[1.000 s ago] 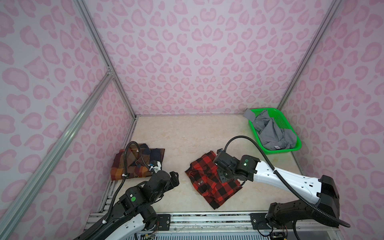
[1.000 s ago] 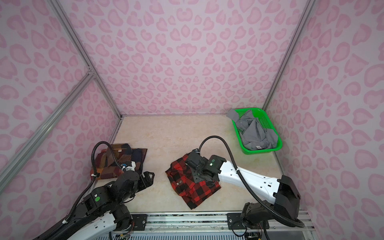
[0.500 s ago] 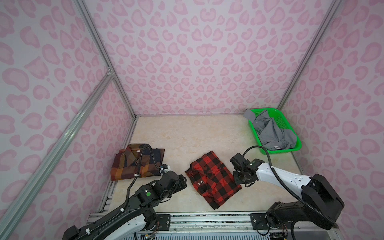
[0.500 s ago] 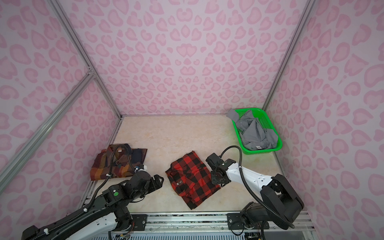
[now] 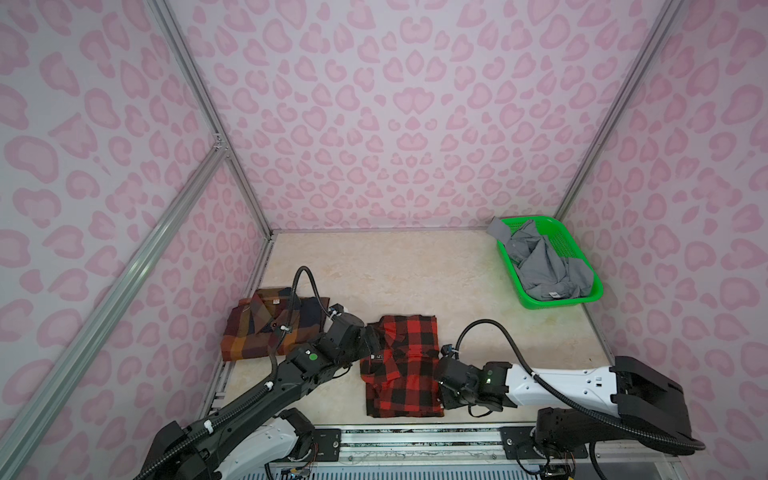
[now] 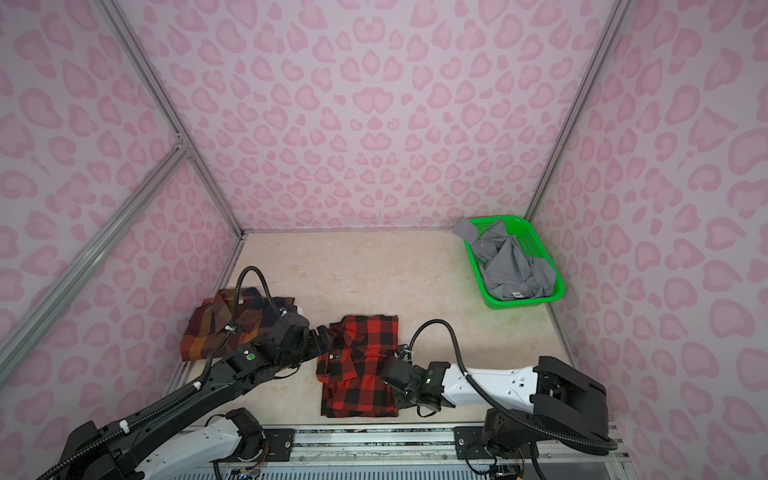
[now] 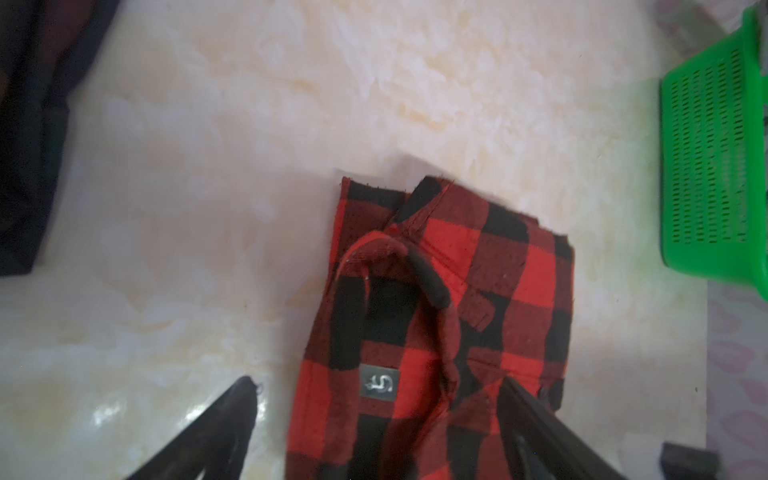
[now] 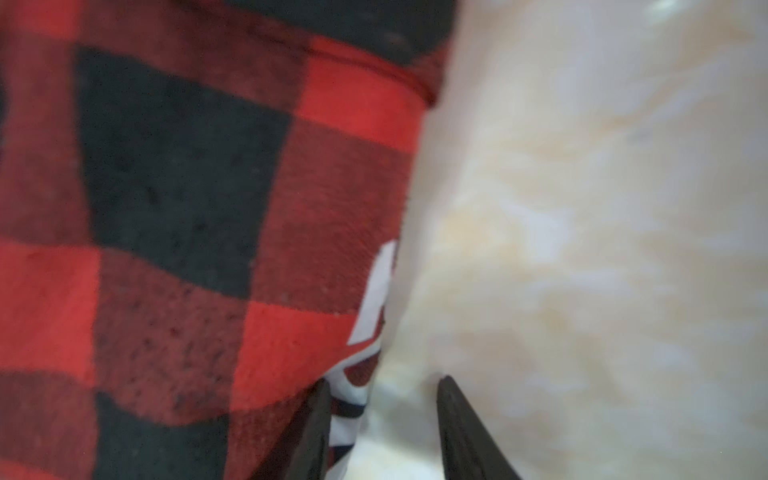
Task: Fold and stack the long sleeve shirts
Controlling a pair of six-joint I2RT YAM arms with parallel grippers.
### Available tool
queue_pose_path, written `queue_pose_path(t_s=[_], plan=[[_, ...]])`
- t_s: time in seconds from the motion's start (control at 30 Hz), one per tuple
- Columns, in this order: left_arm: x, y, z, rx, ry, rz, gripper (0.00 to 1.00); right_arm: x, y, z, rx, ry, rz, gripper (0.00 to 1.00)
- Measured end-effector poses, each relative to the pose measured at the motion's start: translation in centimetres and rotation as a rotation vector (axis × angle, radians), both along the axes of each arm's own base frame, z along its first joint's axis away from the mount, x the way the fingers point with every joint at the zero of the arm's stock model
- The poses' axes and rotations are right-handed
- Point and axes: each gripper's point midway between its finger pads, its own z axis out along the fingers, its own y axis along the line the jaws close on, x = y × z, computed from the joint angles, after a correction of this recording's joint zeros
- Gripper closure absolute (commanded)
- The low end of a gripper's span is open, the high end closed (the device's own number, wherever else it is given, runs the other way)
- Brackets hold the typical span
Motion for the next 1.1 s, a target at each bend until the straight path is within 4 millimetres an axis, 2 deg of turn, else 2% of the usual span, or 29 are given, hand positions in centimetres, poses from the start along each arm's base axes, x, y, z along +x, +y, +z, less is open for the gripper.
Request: queue_pose_path(t_s=[0.13, 0.23, 0.27, 0.33, 0.4, 0.5, 0.63, 0.73, 0.8, 0.87, 0.97, 1.1], plan=[[2.6, 0.3, 4.2, -0.010, -0.085, -0.014, 0.07, -2.7, 6.9, 1.1, 0.079, 0.023, 0.094, 0.53], [2.8, 0.7, 6.1, 0.012, -0.108, -0.041, 0.07, -3.5, 11.2, 3.5, 0.139, 0.002, 0.162, 0.49], [2.6, 0.8, 6.3, 0.019, -0.109, -0.053, 0.07, -3.4, 11.8, 4.6, 0.155, -0.011, 0.173, 0.48], [1.6, 1.3, 6.5, 0.031, -0.097, -0.068, 0.07, -2.5, 11.5, 6.4, 0.160, -0.042, 0.186, 0.47], [0.3, 1.8, 6.6, 0.026, -0.085, -0.081, 0.07, -1.1, 10.3, 7.9, 0.140, -0.074, 0.190, 0.48], [-1.8, 2.4, 6.1, 0.001, -0.066, -0.091, 0.07, 3.0, 7.7, 9.8, 0.092, -0.153, 0.152, 0.54], [-4.4, 2.7, 4.4, -0.058, -0.014, -0.088, 0.09, 9.7, 4.4, 9.9, 0.013, -0.200, 0.109, 0.61], [-5.7, 2.1, 3.3, -0.090, 0.019, -0.112, 0.09, 14.3, 4.4, 9.7, -0.018, -0.201, 0.122, 0.63], [-6.4, 1.7, 2.7, -0.100, 0.040, -0.121, 0.09, 16.5, 4.7, 8.9, -0.037, -0.193, 0.139, 0.62], [-7.0, 1.4, 2.1, -0.104, 0.056, -0.138, 0.09, 17.4, 5.1, 7.1, -0.069, -0.165, 0.175, 0.62], [-7.6, 1.2, 1.4, -0.107, 0.073, -0.141, 0.09, 17.1, 5.6, 4.4, -0.094, -0.105, 0.223, 0.65], [-7.7, 1.2, 1.1, -0.106, 0.080, -0.129, 0.09, 16.5, 3.9, 1.1, -0.136, -0.038, 0.211, 0.76]])
